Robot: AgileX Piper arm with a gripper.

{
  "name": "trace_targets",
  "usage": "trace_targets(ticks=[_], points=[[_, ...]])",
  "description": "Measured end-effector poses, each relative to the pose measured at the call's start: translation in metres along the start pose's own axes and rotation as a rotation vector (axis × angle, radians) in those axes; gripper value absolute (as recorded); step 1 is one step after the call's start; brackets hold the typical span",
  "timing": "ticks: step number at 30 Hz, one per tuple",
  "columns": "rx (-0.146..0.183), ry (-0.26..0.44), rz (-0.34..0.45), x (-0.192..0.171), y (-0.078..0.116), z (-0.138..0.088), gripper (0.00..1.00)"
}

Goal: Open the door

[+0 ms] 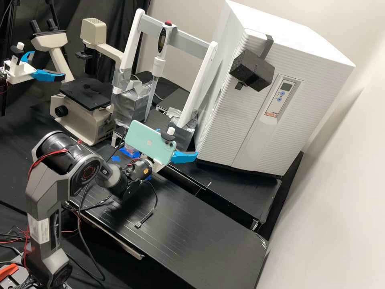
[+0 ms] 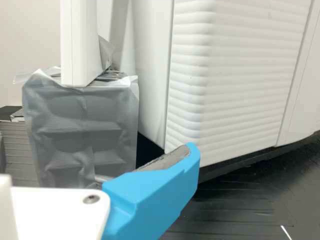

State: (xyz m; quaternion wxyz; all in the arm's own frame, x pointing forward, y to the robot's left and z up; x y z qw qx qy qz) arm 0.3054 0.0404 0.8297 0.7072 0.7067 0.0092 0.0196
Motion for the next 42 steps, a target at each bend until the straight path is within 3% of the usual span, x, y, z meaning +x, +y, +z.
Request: trace_targets(ticks=[9, 13, 19, 24, 31, 42], points=[[-0.002, 0.002, 0.0, -0.001, 0.0, 0.001, 1.0], [0.0, 0.005, 0.015, -0.014, 0.009, 0.011, 1.0], [0.078, 0.025, 0.153, -0.038, 0.05, 0.028, 1.0], [0.12, 0.044, 0.28, -0.053, 0.086, 0.033, 1.0], [0.115, 0.099, 0.349, -0.045, 0.124, 0.019, 1.0], [0.122, 0.113, 0.316, -0.014, 0.152, -0.01, 1.0]])
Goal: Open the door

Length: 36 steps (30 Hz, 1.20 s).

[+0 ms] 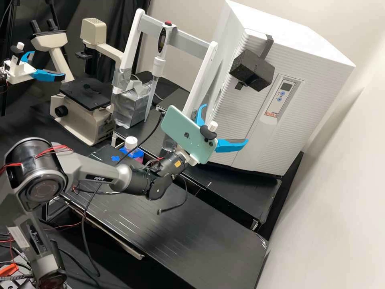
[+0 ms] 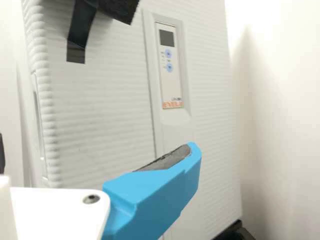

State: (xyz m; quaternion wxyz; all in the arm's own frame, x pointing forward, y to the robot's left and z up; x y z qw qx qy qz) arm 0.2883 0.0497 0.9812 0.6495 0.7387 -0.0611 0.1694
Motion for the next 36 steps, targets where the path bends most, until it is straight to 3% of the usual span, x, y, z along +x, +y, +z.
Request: trace_targets(ticks=[11, 17, 18, 36], points=[[-0.002, -0.002, -0.042, 0.024, -0.004, -0.018, 1.0], [0.0, -0.025, -0.063, 0.036, -0.008, -0.015, 1.0], [0.0, -0.029, -0.065, 0.037, -0.009, -0.015, 0.0], [-0.002, -0.048, -0.069, 0.046, -0.008, -0.011, 0.0]])
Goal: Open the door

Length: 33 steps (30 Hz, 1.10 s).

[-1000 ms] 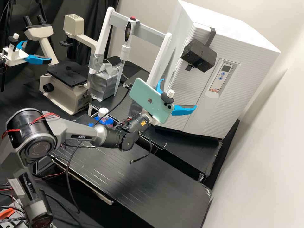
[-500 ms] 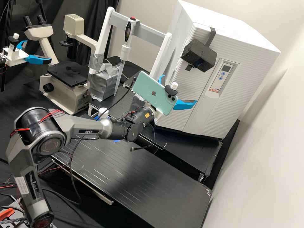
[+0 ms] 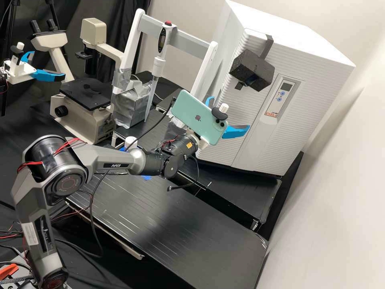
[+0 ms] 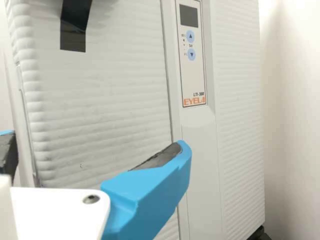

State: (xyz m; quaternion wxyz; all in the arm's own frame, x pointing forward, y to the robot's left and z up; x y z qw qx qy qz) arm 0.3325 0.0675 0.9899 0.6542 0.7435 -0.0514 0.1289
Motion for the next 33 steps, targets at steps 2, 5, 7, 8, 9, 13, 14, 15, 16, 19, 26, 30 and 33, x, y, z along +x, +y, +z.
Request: trace_targets(ticks=[2, 5, 7, 8, 9, 13, 14, 15, 16, 19, 26, 30, 33], points=[[0.0, 0.0, 0.0, 0.0, 0.0, 0.0, 0.0], [0.0, 0.0, 0.0, 0.0, 0.0, 0.0, 0.0], [0.0, 0.0, 0.0, 0.0, 0.0, 0.0, 0.0], [0.0, 0.002, 0.001, 0.0003, 0.0005, -0.0006, 0.0], [-0.001, -0.001, 0.002, 0.0009, 0.0011, -0.001, 0.0], [-0.002, 0.0, 0.003, 0.0013, 0.0016, -0.0016, 0.0], [-0.002, 0.001, 0.002, 0.0013, 0.0012, -0.0019, 0.0], [-0.002, 0.001, 0.002, 0.0013, 0.0012, -0.0019, 0.0], [-0.002, 0.001, 0.002, 0.0013, 0.0012, -0.0019, 0.0], [0.0, 0.005, -0.003, 0.0016, -0.0005, -0.0031, 0.0], [-0.011, 0.009, -0.014, 0.0018, -0.002, -0.0038, 0.0], [-0.022, 0.019, -0.018, -0.0012, -0.0023, -0.002, 0.0], [-0.014, 0.021, -0.011, -0.0051, 0.0002, 0.0004, 0.0]])
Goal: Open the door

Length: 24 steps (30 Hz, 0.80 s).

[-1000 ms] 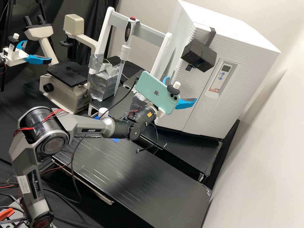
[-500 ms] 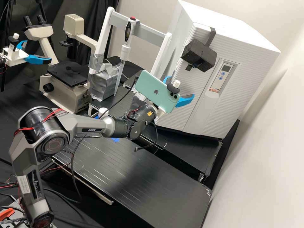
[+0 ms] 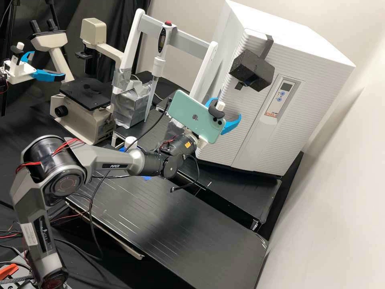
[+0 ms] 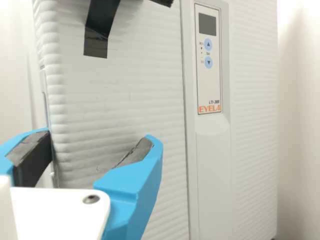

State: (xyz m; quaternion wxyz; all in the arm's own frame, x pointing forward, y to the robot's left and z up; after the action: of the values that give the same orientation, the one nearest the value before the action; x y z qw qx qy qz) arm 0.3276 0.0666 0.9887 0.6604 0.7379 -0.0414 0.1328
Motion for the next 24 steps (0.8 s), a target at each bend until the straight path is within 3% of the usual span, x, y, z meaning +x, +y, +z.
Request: trace_targets(ticks=[9, 24], points=[[-0.027, 0.02, -0.012, -0.0072, 0.0027, 0.0013, 0.0], [-0.034, 0.035, -0.019, -0.0083, 0.0008, 0.0012, 0.0]])
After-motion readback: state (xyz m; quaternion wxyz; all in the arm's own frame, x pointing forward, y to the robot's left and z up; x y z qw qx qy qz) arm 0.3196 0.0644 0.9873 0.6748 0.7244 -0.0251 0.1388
